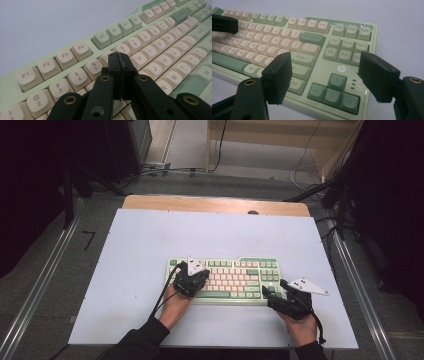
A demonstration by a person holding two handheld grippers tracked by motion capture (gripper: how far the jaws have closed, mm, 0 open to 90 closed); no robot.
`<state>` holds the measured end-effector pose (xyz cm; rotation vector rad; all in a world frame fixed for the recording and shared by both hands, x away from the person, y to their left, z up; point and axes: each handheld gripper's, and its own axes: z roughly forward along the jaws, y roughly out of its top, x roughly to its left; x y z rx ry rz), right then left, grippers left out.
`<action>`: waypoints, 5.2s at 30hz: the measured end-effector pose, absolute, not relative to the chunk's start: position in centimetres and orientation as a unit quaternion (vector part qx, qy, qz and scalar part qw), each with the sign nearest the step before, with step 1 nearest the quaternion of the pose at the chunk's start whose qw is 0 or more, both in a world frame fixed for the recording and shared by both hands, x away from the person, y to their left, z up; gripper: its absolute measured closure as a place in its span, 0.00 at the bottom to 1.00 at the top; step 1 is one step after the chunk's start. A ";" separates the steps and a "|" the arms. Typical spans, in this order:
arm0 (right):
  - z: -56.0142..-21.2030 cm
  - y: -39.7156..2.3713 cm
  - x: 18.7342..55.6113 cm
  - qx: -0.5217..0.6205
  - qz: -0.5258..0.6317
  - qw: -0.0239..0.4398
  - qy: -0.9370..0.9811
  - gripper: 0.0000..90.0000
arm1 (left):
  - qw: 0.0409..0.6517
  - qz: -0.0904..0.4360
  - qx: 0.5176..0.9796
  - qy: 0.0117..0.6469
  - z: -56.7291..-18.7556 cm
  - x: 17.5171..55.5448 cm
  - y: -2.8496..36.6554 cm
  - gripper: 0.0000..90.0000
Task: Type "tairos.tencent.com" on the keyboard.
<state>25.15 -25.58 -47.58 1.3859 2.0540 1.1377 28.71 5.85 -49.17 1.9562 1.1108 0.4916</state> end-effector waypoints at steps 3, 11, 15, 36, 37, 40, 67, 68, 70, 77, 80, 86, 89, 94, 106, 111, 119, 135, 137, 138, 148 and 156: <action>-47.6 -25.6 25.1 0.498 0.409 0.205 0.737 0.28 | 0.407 0.194 0.776 0.441 -49.2 28.7 5.9 1.00; -47.6 -25.6 25.2 0.498 0.407 0.205 0.738 0.28 | 0.404 0.185 0.777 0.446 -49.3 28.8 5.9 1.00; -47.6 -25.6 25.2 0.498 0.409 0.205 0.737 0.28 | 0.410 0.186 0.775 0.443 -49.1 28.7 6.0 1.00; -47.6 -25.3 25.4 0.494 0.409 0.203 0.740 0.28 | 0.447 0.191 0.757 0.437 -48.1 27.7 6.8 0.83; -47.6 -25.3 25.5 0.494 0.410 0.202 0.740 0.28 | 0.448 0.191 0.756 0.437 -48.0 27.6 6.9 0.86; -47.6 -25.0 25.6 0.491 0.410 0.200 0.742 0.29 | 0.449 0.197 0.755 0.435 -47.8 27.4 7.2 0.95; -47.5 -21.8 27.5 0.448 0.419 0.180 0.769 0.29 | 0.406 0.205 0.737 0.499 -48.5 25.7 12.0 1.00; -47.5 -21.8 27.5 0.448 0.420 0.180 0.768 0.29 | 0.403 0.205 0.740 0.498 -48.6 25.7 11.9 1.00; -47.5 -21.8 27.5 0.450 0.420 0.180 0.767 0.29 | 0.397 0.204 0.743 0.498 -48.8 25.8 11.8 1.00; -47.5 -21.9 27.4 0.450 0.420 0.180 0.767 0.29 | 0.388 0.201 0.747 0.501 -49.0 26.0 11.7 1.00; -47.5 -21.9 27.4 0.450 0.420 0.181 0.767 0.29 | 0.383 0.199 0.749 0.503 -49.1 26.0 11.8 1.00; -47.6 -21.9 27.4 0.451 0.418 0.179 0.768 0.29 | 0.393 0.188 0.745 0.506 -49.2 26.1 12.1 1.00; -47.5 -22.0 27.4 0.450 0.420 0.181 0.767 0.29 | 0.412 0.189 0.737 0.502 -48.9 25.8 12.1 0.89; -47.5 -22.0 27.4 0.450 0.421 0.182 0.766 0.29 | 0.445 0.210 0.715 0.497 -48.4 25.1 12.3 0.53; -47.5 -21.4 27.5 0.445 0.423 0.181 0.768 0.31 | 0.450 0.238 0.688 0.517 -48.1 24.5 13.3 0.43; -47.4 -21.0 27.6 0.438 0.426 0.181 0.771 0.36 | 0.450 0.240 0.685 0.520 -48.1 24.3 13.5 0.43; -47.3 -20.0 28.0 0.427 0.432 0.180 0.774 0.48 | 0.449 0.248 0.675 0.530 -48.1 23.7 14.2 0.43; -47.7 -17.2 29.3 0.405 0.432 0.169 0.788 0.76 | 0.444 0.255 0.664 0.546 -48.2 22.5 15.5 0.43; -47.7 -16.9 29.5 0.404 0.433 0.167 0.788 0.80 | 0.443 0.256 0.663 0.547 -48.2 22.4 15.6 0.43; -47.7 -16.8 29.6 0.403 0.434 0.163 0.789 0.83 | 0.443 0.255 0.663 0.547 -48.2 22.4 15.6 0.43; -48.2 -15.1 30.1 0.387 0.424 0.156 0.804 0.97 | 0.444 0.256 0.660 0.550 -48.2 22.3 15.8 0.43; -48.5 -14.1 30.3 0.383 0.412 0.152 0.813 0.97 | 0.444 0.257 0.659 0.550 -48.2 22.3 15.8 0.43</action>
